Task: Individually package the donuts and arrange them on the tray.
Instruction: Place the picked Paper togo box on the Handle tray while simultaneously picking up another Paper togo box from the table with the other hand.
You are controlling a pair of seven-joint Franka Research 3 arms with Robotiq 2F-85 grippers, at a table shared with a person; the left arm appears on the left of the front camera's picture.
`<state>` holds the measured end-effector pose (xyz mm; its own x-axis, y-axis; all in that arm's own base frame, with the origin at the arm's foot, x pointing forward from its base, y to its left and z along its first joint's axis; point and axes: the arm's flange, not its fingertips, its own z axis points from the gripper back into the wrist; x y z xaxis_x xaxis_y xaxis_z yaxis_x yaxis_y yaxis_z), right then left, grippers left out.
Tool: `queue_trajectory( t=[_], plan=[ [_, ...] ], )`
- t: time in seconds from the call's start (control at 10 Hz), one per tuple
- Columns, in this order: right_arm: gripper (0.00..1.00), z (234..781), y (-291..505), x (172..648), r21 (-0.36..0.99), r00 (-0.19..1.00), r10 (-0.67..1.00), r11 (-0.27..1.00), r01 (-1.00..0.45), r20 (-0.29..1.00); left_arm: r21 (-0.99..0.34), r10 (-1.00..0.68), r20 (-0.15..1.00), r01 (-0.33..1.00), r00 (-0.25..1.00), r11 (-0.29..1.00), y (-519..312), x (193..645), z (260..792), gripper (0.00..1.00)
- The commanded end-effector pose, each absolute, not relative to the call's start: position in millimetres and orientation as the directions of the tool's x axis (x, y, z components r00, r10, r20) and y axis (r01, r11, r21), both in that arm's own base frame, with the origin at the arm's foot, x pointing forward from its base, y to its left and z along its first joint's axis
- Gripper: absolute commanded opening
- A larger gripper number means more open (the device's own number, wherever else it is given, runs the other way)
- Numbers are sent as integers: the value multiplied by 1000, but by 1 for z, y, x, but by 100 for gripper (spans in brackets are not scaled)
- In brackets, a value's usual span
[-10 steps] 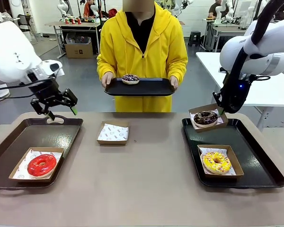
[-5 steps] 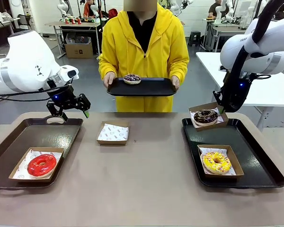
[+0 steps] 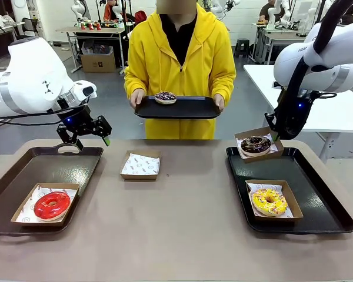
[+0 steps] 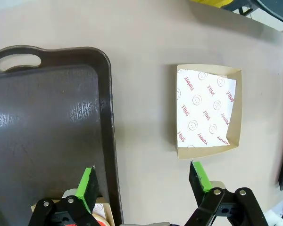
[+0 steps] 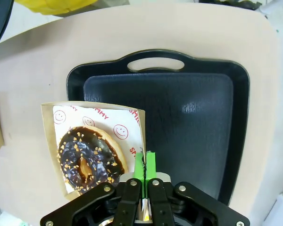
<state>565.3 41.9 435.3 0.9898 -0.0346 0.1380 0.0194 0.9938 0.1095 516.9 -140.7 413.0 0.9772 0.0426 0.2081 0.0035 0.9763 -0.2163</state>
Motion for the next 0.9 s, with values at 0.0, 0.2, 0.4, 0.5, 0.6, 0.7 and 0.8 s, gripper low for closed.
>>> queue_trajectory(
  t=[0.0,0.2,0.4,0.5,0.6,0.7,0.8],
  plan=[
    [1,438,42,564,108,989,-35,994,20,141,-210,39,208,6,977,978,-139,515,416,100],
    [1,431,41,570,99,990,-45,995,32,130,-208,34,207,10,978,978,-150,520,414,100],
    [1,424,27,572,95,990,-81,993,70,120,-149,-7,206,39,979,988,-170,533,415,100],
    [1,420,18,572,79,990,-93,993,85,107,-122,-13,190,37,982,992,-179,539,416,100],
    [1,417,9,572,72,988,-114,992,107,105,-93,-27,180,45,983,995,-188,547,415,100],
    [1,415,1,572,69,987,-125,991,118,104,-68,-29,165,41,986,997,-199,554,413,100],
    [1,411,-3,573,65,988,-124,991,118,95,-31,-35,144,40,989,999,-211,562,408,100]
  ],
)
